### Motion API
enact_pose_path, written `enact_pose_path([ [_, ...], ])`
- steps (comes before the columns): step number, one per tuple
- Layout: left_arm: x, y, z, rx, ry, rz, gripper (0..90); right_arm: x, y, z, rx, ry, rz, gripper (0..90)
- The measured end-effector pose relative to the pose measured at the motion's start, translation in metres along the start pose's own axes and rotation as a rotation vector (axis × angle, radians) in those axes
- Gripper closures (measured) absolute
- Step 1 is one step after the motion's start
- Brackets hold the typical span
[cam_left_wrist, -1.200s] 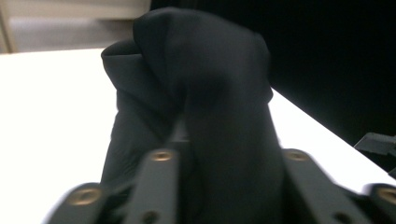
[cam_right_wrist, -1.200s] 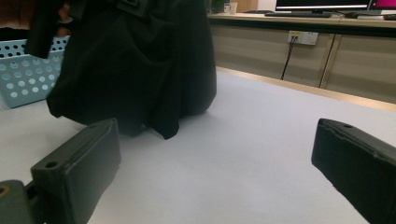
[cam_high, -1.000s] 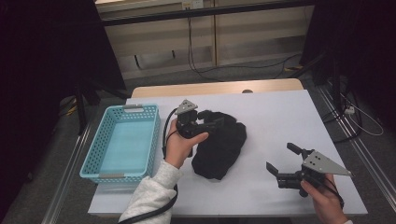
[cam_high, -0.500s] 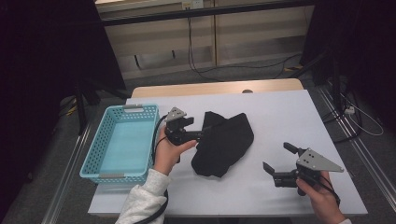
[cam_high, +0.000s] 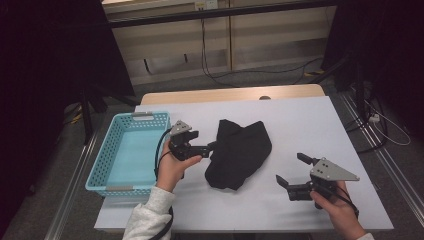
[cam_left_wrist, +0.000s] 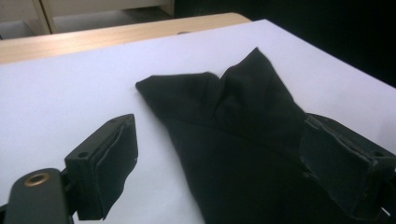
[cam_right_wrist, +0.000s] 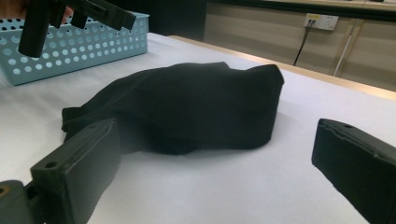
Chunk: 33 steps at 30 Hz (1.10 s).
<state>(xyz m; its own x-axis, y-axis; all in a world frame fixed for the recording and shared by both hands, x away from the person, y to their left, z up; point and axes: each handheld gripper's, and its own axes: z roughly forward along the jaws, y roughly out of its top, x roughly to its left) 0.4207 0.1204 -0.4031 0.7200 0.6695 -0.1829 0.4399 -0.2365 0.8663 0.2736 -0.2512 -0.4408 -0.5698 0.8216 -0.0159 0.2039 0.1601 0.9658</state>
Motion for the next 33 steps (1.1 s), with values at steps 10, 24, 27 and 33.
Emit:
enact_pose_path([
  [10, 0.001, -0.005, 0.001, 0.028, 0.015, 0.006, 9.1, 0.003, 0.004, 0.007, 0.010, 0.014, -0.002, 0.2],
  [24, 0.004, -0.010, 0.001, 0.036, 0.026, -0.023, 7.1, 0.013, 0.009, 0.034, 0.072, 0.015, -0.018, 1.2],
  [27, 0.005, -0.010, 0.002, 0.034, 0.030, -0.022, 6.6, 0.016, 0.011, 0.040, 0.079, 0.014, -0.024, 1.2],
  [33, 0.007, -0.013, 0.001, 0.061, 0.017, 0.007, 4.8, 0.023, 0.015, 0.054, 0.100, 0.027, -0.032, 5.3],
])
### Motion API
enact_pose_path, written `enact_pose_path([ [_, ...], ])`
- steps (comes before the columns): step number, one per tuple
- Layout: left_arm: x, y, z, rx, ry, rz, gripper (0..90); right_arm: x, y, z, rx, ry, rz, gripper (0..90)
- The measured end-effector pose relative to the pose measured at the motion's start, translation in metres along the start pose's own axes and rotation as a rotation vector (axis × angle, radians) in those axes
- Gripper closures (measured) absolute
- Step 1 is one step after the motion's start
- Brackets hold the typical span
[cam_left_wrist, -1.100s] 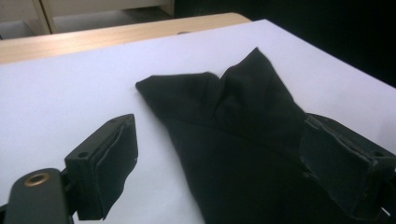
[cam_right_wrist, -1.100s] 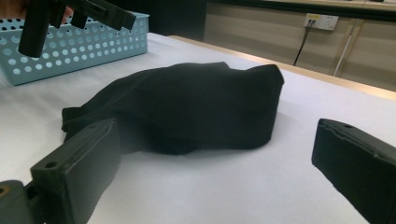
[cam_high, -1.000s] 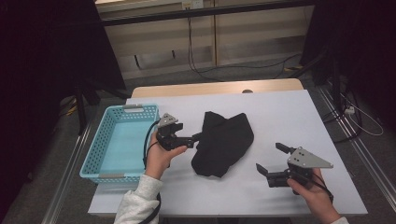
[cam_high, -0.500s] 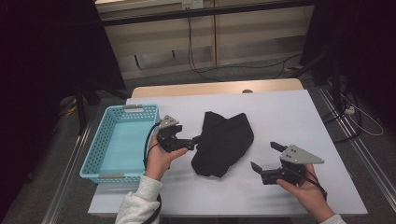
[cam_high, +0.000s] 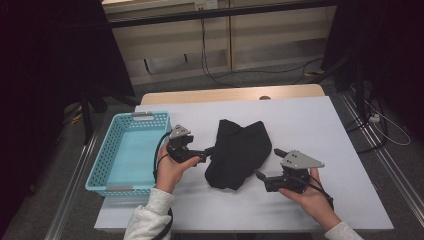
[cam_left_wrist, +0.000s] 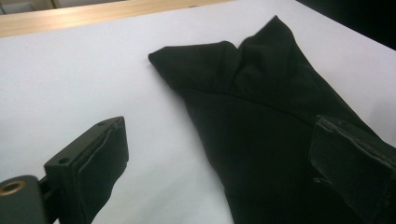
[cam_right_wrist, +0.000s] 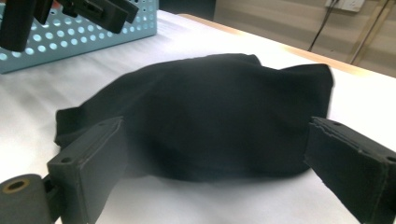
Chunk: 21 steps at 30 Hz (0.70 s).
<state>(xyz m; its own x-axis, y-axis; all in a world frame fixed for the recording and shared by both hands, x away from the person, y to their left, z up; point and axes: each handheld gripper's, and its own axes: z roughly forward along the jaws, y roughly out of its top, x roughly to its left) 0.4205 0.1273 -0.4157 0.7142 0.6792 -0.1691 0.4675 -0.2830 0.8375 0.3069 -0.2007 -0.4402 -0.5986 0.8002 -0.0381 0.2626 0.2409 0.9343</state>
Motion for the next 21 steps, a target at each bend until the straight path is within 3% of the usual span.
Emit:
enact_pose_path([
  [6, 0.000, 0.001, -0.002, -0.014, -0.008, 0.005, 4.7, 0.007, 0.005, 0.011, 0.018, 0.020, -0.010, 5.6],
  [9, 0.000, 0.001, -0.002, -0.014, -0.012, 0.002, 4.1, 0.013, 0.007, 0.018, 0.026, 0.053, -0.021, 6.6],
  [15, -0.001, 0.001, -0.001, -0.012, -0.012, 0.005, 4.2, 0.022, 0.012, 0.031, 0.045, 0.107, -0.034, 16.6],
  [21, -0.001, 0.000, -0.001, -0.009, -0.007, 0.003, 5.3, 0.035, 0.013, 0.047, 0.125, 0.187, -0.065, 31.7],
])
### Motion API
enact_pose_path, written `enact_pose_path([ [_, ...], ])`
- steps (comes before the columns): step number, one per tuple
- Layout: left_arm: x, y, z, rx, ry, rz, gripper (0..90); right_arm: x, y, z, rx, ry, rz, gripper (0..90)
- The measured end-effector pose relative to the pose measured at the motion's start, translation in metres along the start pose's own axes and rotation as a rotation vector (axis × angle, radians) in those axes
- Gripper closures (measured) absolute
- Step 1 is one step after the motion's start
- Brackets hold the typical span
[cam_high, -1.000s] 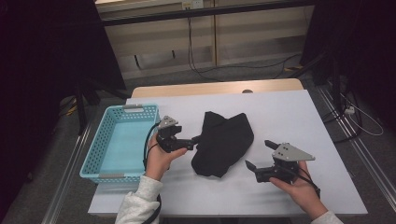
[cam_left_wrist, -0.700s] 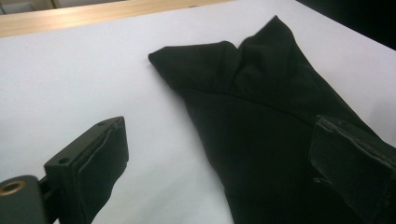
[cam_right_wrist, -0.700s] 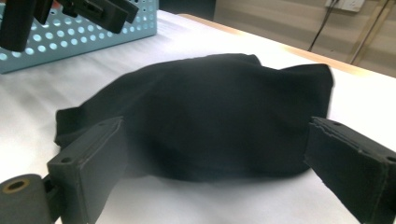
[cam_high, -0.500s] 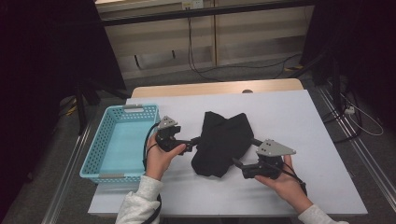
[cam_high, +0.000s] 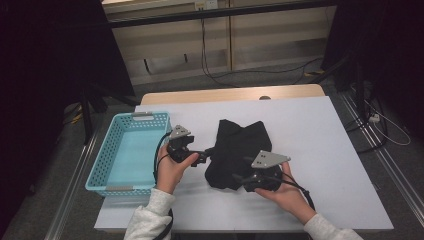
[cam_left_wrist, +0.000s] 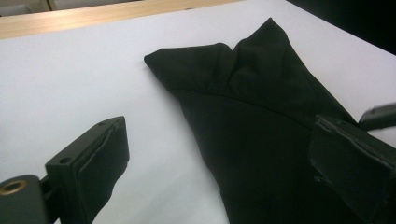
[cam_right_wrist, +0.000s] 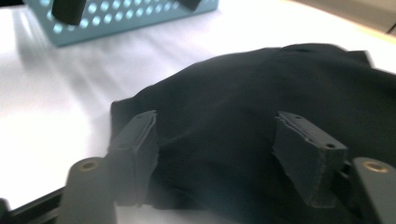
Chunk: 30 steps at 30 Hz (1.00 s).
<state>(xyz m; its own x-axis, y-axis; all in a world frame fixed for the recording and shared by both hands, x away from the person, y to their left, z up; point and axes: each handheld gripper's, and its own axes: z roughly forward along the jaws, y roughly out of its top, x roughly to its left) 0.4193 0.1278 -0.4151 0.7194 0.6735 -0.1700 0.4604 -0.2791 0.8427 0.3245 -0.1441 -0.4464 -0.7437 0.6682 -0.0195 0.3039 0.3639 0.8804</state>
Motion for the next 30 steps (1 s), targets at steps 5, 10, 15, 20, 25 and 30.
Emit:
enact_pose_path([
  [5, 0.000, -0.001, 0.000, 0.003, 0.002, 0.003, 6.0, 0.008, 0.001, 0.012, 0.091, 0.000, -0.062, 59.3],
  [10, 0.000, -0.001, 0.000, 0.000, -0.004, 0.005, 6.2, 0.004, 0.001, 0.012, 0.127, 0.017, -0.058, 85.5],
  [15, 0.003, -0.003, 0.000, 0.001, 0.002, -0.004, 6.4, -0.008, 0.005, -0.001, 0.106, 0.028, -0.009, 88.8],
  [20, 0.003, -0.001, -0.003, -0.007, 0.003, -0.001, 6.5, -0.033, 0.003, -0.028, 0.067, -0.012, 0.048, 88.8],
  [25, 0.002, -0.002, -0.001, 0.002, -0.002, 0.003, 6.6, -0.061, -0.008, -0.053, 0.077, -0.105, 0.081, 88.8],
  [30, 0.000, -0.004, 0.003, 0.015, -0.008, 0.011, 6.6, -0.081, -0.021, -0.065, 0.099, -0.153, 0.128, 88.6],
])
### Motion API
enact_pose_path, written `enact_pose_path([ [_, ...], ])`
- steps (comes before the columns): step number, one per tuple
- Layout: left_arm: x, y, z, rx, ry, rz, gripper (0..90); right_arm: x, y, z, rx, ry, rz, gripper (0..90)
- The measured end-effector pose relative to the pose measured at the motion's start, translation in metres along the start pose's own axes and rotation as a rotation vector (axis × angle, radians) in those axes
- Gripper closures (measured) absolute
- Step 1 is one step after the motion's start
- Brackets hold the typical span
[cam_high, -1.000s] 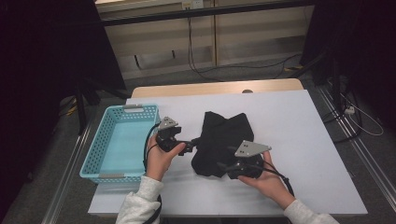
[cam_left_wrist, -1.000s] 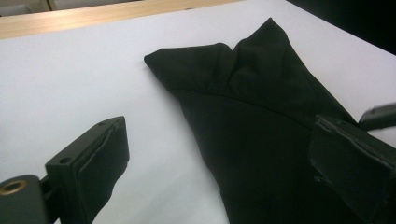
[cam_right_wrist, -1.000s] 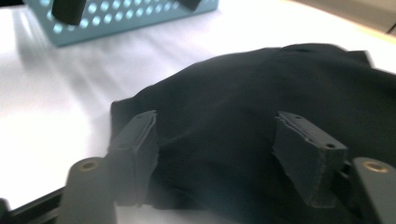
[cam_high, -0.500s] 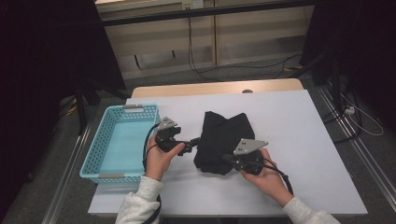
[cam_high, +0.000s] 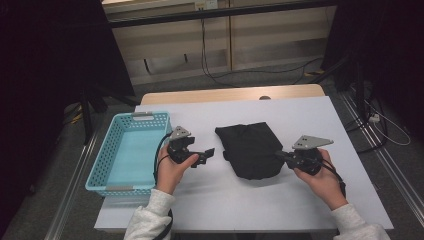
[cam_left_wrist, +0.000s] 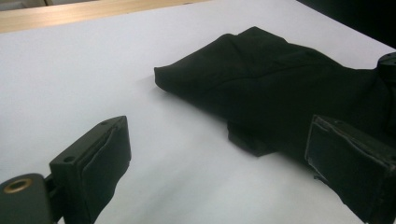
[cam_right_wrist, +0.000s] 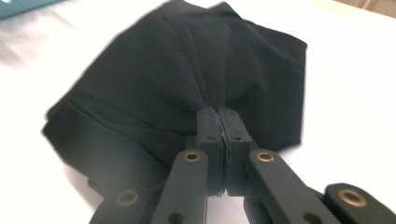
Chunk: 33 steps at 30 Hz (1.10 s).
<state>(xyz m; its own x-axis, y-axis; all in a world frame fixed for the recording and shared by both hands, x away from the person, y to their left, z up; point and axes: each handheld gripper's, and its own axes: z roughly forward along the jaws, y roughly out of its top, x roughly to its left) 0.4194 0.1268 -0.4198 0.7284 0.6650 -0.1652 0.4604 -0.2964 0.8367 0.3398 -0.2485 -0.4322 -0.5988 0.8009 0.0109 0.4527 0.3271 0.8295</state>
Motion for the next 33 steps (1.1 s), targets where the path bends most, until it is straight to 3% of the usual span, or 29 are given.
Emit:
enact_pose_path([
  [3, -0.001, -0.001, 0.003, 0.013, -0.004, 0.006, 6.6, -0.001, -0.005, 0.001, 0.006, 0.022, -0.007, 87.6],
  [8, -0.002, -0.002, 0.005, 0.019, -0.008, 0.008, 6.6, 0.010, -0.001, 0.001, -0.012, 0.036, -0.057, 72.5],
  [16, -0.004, -0.002, 0.006, 0.025, -0.008, 0.013, 6.6, 0.042, 0.007, 0.002, -0.048, 0.156, -0.135, 53.8],
  [17, -0.003, -0.002, 0.006, 0.028, -0.011, 0.016, 6.6, 0.053, 0.007, 0.006, -0.035, 0.192, -0.157, 49.4],
  [20, -0.004, -0.003, 0.006, 0.028, -0.009, 0.012, 6.6, 0.061, 0.005, 0.012, -0.005, 0.229, -0.182, 45.1],
  [22, -0.004, -0.003, 0.007, 0.031, -0.011, 0.012, 6.6, 0.066, 0.000, 0.019, 0.040, 0.255, -0.208, 43.5],
  [25, -0.004, -0.003, 0.007, 0.030, -0.012, 0.011, 6.6, 0.070, -0.006, 0.025, 0.100, 0.243, -0.255, 46.6],
  [30, -0.004, -0.005, 0.009, 0.032, -0.013, 0.006, 6.6, 0.069, -0.008, 0.026, 0.117, 0.275, -0.255, 55.5],
  [33, -0.004, -0.004, 0.008, 0.032, -0.015, 0.004, 6.6, 0.071, -0.008, 0.025, 0.118, 0.291, -0.259, 52.9],
])
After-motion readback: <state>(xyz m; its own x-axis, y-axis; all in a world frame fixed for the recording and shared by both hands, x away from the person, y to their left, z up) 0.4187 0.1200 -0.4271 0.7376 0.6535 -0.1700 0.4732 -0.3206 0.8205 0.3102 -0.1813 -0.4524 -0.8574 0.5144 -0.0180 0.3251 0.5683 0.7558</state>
